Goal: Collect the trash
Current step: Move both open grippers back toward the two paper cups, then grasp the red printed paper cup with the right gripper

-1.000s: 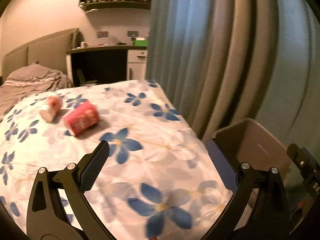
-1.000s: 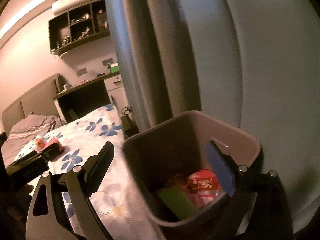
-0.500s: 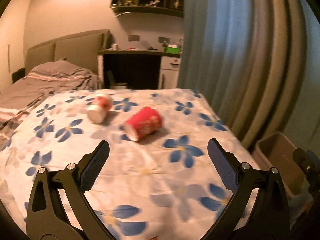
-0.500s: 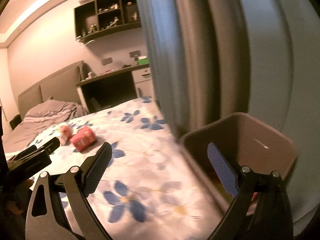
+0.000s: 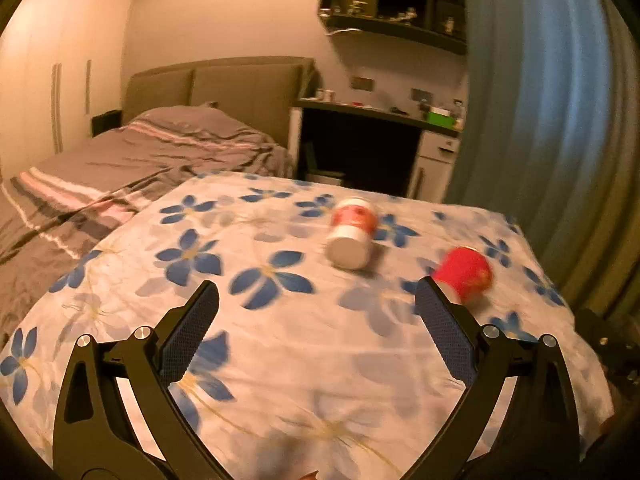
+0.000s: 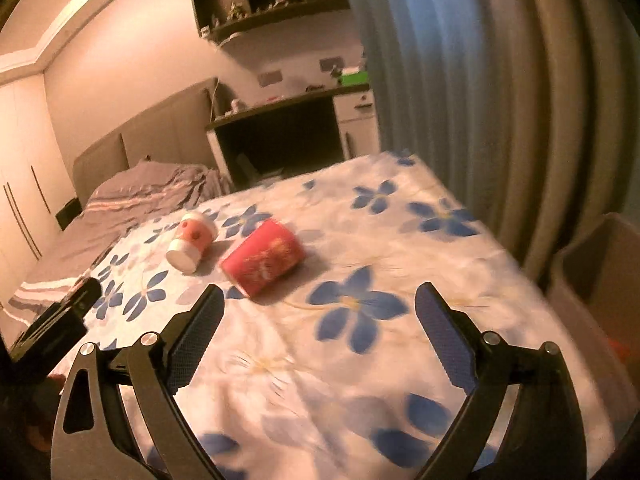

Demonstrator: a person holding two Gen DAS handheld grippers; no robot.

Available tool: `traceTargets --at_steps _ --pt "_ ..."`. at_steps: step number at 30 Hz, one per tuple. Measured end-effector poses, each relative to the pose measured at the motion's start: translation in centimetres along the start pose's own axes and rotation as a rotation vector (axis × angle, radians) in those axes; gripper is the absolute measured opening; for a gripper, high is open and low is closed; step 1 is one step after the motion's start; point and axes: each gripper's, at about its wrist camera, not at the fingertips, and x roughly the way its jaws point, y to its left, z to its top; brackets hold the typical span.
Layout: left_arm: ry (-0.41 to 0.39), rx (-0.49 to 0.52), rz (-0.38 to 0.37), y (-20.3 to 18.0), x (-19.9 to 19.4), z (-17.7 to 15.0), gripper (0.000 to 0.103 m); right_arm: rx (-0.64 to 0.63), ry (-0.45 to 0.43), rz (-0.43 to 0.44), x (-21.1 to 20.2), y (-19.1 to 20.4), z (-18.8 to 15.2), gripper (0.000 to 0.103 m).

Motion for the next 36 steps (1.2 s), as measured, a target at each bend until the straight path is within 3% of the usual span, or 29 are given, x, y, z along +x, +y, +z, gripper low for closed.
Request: traceTargets --at_steps 7,18,24,28,36 --pt "0.01 -0.073 0.038 3.2 3.6 1.2 0.097 0.029 0.087 0.008 7.2 4.1 1.3 0.093" --pt "0.036 -0.124 0.034 4.6 7.5 1.8 0.097 0.113 0.201 -0.031 15.2 5.2 2.4 0.09" --pt "0.042 -0.118 0.02 4.8 8.2 1.9 0.097 0.137 0.239 -0.04 17.3 4.9 2.3 0.077" --pt "0.064 -0.107 -0.003 4.9 9.0 1.9 0.097 0.149 0.279 -0.035 18.1 4.8 1.8 0.056" --pt "0.1 -0.079 -0.01 4.6 9.5 1.0 0.097 0.136 0.244 -0.016 17.1 4.2 1.4 0.054"
